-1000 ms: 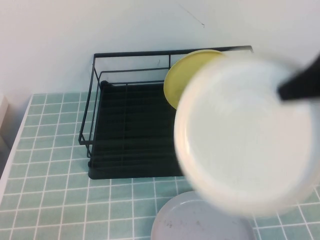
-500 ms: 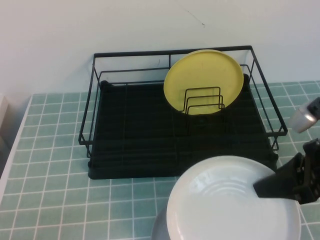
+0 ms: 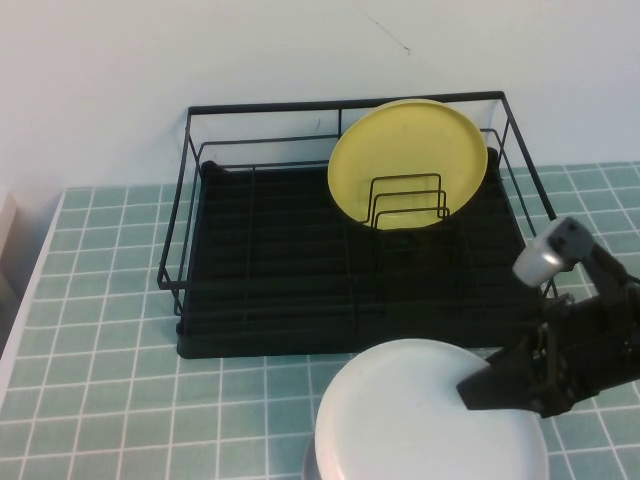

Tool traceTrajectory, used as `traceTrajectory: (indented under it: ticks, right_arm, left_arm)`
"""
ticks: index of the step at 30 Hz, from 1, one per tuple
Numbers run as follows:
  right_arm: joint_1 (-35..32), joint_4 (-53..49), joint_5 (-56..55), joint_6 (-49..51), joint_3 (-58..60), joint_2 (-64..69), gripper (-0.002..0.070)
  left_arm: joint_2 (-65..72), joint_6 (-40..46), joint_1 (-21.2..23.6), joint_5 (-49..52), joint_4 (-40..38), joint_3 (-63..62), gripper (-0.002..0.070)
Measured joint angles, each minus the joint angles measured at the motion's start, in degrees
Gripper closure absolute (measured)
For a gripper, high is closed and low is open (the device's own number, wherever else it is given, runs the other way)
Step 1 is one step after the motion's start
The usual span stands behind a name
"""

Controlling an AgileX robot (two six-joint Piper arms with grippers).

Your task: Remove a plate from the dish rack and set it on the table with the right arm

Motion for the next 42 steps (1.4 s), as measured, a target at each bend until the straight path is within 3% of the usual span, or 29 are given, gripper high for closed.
traceTrajectory:
  ticks: [3, 9, 16, 18, 21, 26, 28, 32, 42]
  right_arm:
    - [1.5, 1.0, -0.3, -2.2, -0.1, 1.9, 0.0449]
    - [3.7, -2.3, 0.1, -2.1, -3.4, 4.6, 0.0234]
    - [3.8, -23.2, 8.0, 10.2, -15.2, 4.6, 0.0195]
    - [3.8, -29.2, 12.8, 17.6, -19.5, 4.6, 0.0211]
    - [3.9, -35.1, 17.1, 26.8, -26.2, 4.4, 0.0300]
    - [3.9, -31.9, 18.3, 29.0, -29.0, -3.6, 0.0571]
    - [3.9, -29.6, 18.5, 27.3, -28.9, -8.6, 0.0628]
    - [3.9, -27.5, 14.2, 25.5, -24.5, -21.0, 0.0666]
    - [3.9, -27.9, -8.5, 26.2, -1.5, -48.9, 0.0678]
  left_arm:
    - [0.0, 0.0, 0.0, 0.0, 0.0, 0.0, 0.0678]
    - [0.0, 0.0, 0.0, 0.0, 0.0, 0.0, 0.0678]
    - [0.0, 0.0, 0.0, 0.0, 0.0, 0.0, 0.0678]
    - [0.0, 0.0, 0.0, 0.0, 0.0, 0.0, 0.0678]
    - [0.0, 0.0, 0.0, 0.0, 0.0, 0.0, 0.0678]
    - [0.0, 0.0, 0.0, 0.0, 0.0, 0.0, 0.0678]
    - [0.0, 0.0, 0.0, 0.0, 0.0, 0.0, 0.0678]
    - [0.0, 0.0, 0.0, 0.0, -0.1, 0.0, 0.0678]
    - [0.0, 0.0, 0.0, 0.0, -0.1, 0.0, 0.0678]
